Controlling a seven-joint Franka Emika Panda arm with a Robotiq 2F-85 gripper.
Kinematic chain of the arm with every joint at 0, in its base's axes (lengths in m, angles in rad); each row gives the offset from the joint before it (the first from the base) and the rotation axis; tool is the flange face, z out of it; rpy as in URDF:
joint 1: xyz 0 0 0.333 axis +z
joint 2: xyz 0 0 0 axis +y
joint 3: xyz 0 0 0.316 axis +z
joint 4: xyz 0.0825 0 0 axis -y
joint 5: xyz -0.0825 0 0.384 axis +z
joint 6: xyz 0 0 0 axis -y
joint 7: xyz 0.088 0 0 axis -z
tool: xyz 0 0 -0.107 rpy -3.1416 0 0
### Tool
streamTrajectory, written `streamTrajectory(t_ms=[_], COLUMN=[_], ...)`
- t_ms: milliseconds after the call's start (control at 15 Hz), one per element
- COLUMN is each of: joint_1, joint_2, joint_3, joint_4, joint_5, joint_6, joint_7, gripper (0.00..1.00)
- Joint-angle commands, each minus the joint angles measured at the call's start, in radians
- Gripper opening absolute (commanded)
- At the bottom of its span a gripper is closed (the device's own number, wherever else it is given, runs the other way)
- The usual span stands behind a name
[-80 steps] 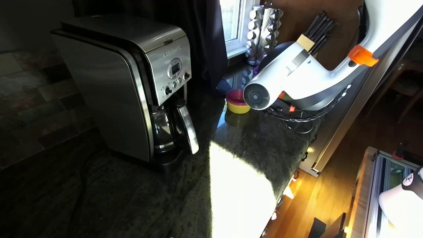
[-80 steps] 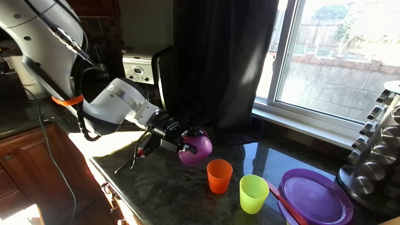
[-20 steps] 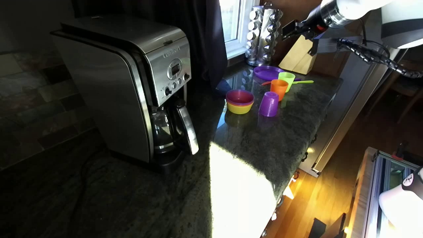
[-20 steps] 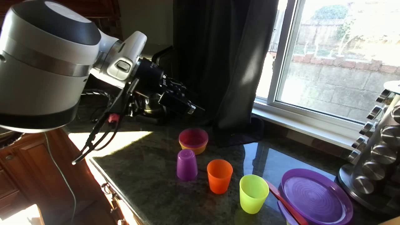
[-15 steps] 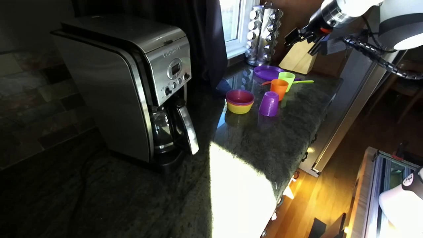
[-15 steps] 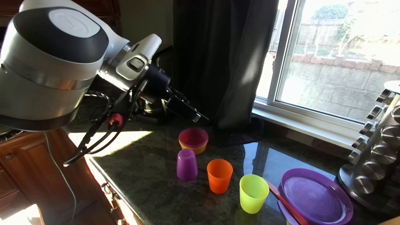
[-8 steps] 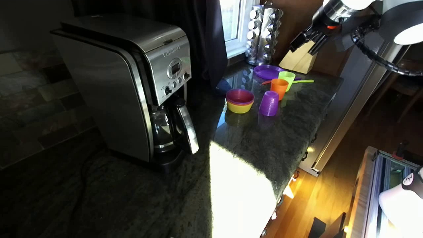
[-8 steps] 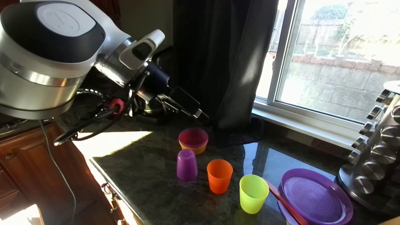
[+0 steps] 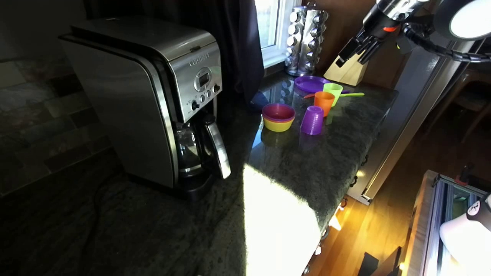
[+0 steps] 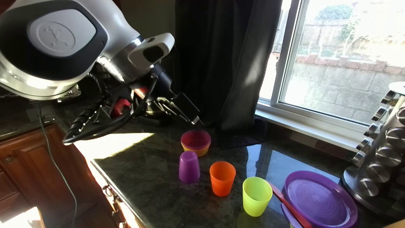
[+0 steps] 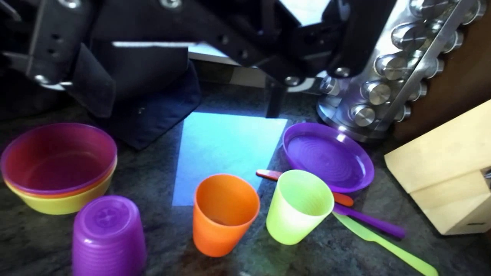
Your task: Place the purple cup upside down.
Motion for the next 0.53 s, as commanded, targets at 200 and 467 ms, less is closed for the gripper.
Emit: streamTrajectory(t_ms=[200, 467], joint_1=[-0.010, -0.015], joint_2=[0.037, 0.067], joint_3=[0.031, 0.043], joint_4=[-0.031, -0.028], joint_5=[0.355, 0.459], joint_6=[0.010, -0.003], joint_7=[-0.247, -0.318], gripper=[1.00, 1.00])
